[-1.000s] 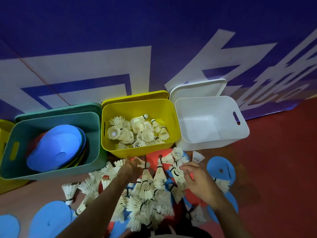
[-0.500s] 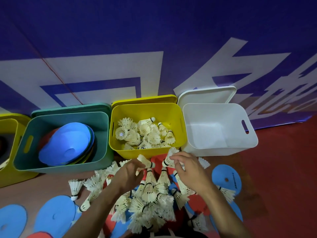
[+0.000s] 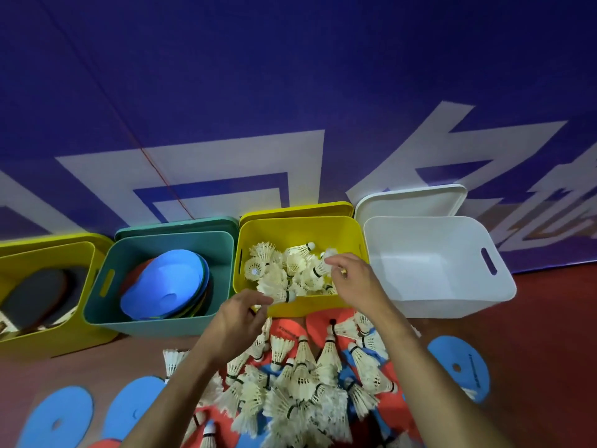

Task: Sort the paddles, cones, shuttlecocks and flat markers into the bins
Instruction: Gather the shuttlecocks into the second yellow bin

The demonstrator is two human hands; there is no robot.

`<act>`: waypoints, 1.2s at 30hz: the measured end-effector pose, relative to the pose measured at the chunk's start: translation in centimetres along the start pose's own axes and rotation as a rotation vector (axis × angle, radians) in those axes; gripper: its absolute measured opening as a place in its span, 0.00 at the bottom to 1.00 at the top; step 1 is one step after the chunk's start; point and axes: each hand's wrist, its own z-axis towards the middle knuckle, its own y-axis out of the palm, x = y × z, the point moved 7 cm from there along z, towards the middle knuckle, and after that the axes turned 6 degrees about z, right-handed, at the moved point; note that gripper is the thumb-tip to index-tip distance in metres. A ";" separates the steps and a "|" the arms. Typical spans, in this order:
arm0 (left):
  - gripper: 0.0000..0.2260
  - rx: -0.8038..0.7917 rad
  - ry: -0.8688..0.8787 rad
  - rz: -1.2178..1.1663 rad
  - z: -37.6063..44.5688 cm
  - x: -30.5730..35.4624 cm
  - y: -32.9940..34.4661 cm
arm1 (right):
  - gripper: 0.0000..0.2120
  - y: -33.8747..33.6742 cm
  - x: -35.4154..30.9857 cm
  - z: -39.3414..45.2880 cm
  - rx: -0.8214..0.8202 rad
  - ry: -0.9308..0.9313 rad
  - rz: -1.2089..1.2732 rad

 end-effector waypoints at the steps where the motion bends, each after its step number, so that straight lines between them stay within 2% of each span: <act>1: 0.11 0.006 -0.003 0.006 -0.1 0.0 -0.3 | 0.15 0.4 0.6 0.9 -0.018 0.030 -0.024; 4: 0.10 0.034 -0.012 0.019 -0.4 -0.1 -1.4 | 0.17 1.9 2.3 2.1 -0.103 0.097 -0.104; 6: 0.10 0.050 -0.015 0.030 -0.3 -0.1 -1.9 | 0.17 2.5 3.4 1.7 -0.105 0.111 -0.120; 10: 0.11 0.059 -0.009 0.060 0.6 0.3 -2.7 | 0.15 1.9 4.5 -0.6 -0.006 0.069 -0.042; 16: 0.13 -0.017 0.021 0.045 5.0 2.8 -1.6 | 0.14 -0.5 7.4 -7.7 0.159 0.058 0.051; 23: 0.15 -0.113 0.050 0.141 11.9 5.0 2.2 | 0.18 -1.5 11.8 -15.1 0.208 0.210 0.097; 25: 0.17 -0.119 0.078 0.182 12.9 5.3 3.3 | 0.19 -1.6 13.0 -16.1 0.203 0.250 0.096; 28: 0.19 -0.173 0.094 0.184 13.3 5.1 4.3 | 0.14 -1.9 14.6 -16.8 0.194 0.307 0.045; 31: 0.15 -0.130 0.129 0.194 12.4 4.6 4.4 | 0.12 -1.9 15.5 -16.6 0.185 0.328 -0.025; 36: 0.13 -0.103 0.148 0.080 7.4 3.2 4.4 | 0.13 -0.5 15.5 -13.7 0.032 0.338 -0.171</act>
